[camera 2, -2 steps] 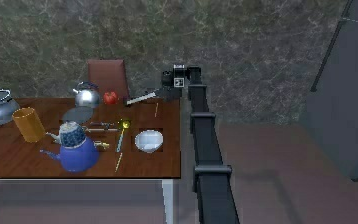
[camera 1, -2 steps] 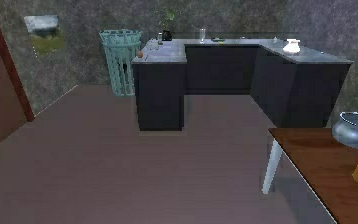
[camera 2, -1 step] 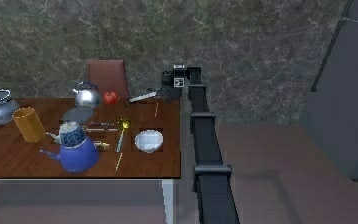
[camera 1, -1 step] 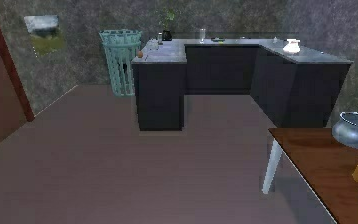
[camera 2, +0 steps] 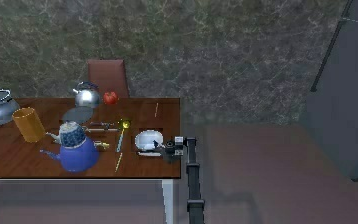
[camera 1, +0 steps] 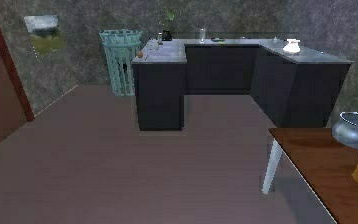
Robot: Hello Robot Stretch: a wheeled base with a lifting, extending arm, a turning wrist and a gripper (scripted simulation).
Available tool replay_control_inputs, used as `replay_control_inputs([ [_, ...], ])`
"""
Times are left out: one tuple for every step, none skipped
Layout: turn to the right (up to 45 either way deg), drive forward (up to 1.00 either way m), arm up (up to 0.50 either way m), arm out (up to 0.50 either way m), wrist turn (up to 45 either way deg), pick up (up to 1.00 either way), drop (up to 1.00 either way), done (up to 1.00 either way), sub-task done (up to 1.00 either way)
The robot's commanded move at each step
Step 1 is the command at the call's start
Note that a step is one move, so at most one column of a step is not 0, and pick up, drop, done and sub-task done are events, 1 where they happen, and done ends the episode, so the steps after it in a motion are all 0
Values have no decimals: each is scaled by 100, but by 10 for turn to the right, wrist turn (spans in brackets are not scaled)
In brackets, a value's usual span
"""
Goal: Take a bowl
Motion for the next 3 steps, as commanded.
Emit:
replay_control_inputs([
  [0,0,0,0,0,100,0,0,0],
  [0,0,10,0,0,0,0,0,0],
  [0,0,0,0,0,0,0,100,0],
])
